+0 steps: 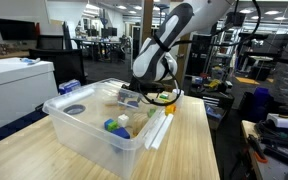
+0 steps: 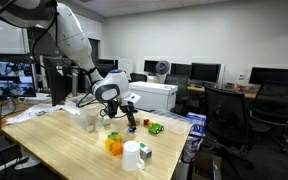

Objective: Move the clear storage box a little to the left, pick up the white lego block from the table and put it in the clear storage container, pick up the blue lego block from the table and put it in the clear storage container

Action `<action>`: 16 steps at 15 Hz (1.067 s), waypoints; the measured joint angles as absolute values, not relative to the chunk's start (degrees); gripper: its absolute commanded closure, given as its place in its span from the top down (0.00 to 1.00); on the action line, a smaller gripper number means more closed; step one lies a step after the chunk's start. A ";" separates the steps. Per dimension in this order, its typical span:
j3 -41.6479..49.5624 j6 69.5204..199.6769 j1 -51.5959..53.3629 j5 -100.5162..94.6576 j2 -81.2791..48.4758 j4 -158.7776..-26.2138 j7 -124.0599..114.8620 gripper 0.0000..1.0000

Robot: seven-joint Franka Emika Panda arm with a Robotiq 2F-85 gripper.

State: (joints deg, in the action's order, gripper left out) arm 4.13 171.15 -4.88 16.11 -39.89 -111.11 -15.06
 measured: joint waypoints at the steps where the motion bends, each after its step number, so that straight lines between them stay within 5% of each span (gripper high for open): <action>1: 4.08 171.16 -4.92 16.11 -39.89 -111.11 -15.06 1.00; 16: -0.04 177.76 -9.72 16.38 -33.59 -121.73 -15.06 1.00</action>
